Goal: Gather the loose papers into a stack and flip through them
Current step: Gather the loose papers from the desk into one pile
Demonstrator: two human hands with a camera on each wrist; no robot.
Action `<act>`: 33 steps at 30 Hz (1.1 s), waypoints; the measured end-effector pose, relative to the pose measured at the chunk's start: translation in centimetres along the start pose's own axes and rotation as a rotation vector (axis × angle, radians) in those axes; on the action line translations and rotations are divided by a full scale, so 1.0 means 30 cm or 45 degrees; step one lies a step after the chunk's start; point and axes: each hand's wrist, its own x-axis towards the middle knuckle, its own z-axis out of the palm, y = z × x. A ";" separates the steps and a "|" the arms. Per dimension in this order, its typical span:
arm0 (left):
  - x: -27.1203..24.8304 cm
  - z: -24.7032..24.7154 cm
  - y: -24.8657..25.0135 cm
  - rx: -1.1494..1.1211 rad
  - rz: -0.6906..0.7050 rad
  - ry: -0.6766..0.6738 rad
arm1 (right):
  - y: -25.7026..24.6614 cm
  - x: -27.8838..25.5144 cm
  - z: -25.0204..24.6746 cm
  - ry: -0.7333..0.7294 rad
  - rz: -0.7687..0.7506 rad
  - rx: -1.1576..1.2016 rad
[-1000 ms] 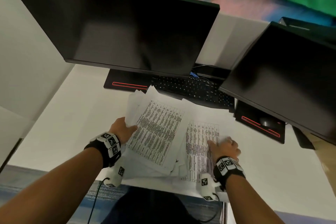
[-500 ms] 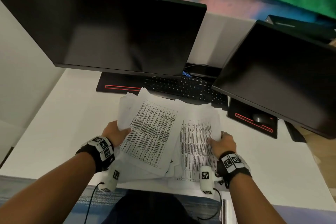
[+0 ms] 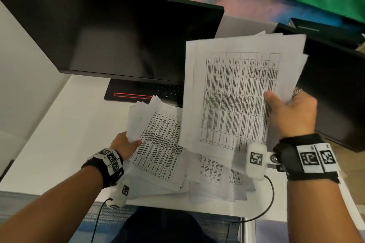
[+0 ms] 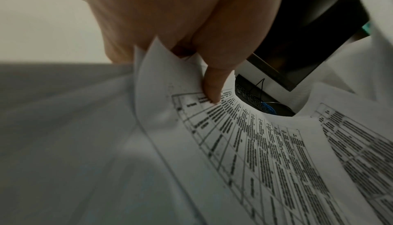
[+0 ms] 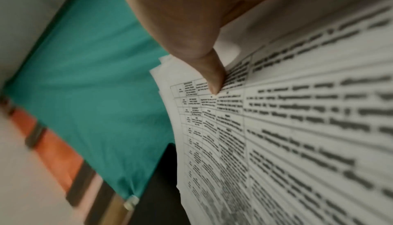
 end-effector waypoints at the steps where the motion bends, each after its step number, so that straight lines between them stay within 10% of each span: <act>1: -0.001 0.000 0.000 -0.013 0.001 0.000 | 0.010 0.000 0.012 -0.006 0.044 0.108; 9: -0.009 0.012 -0.005 -0.030 0.003 -0.030 | 0.300 -0.018 0.172 -0.226 0.674 0.380; 14: -0.013 0.012 0.003 -0.022 -0.041 -0.066 | 0.480 -0.094 0.331 -0.481 0.611 -0.422; 22: 0.007 0.035 0.011 -0.385 -0.169 -0.092 | 0.489 -0.187 0.500 -0.630 0.625 -0.520; 27: 0.011 0.060 0.009 -0.080 0.111 -0.067 | 0.509 -0.238 0.537 -0.735 0.582 -0.379; 33: -0.089 -0.074 0.087 -0.536 0.446 -0.077 | 0.484 -0.186 0.461 -0.619 0.612 -0.028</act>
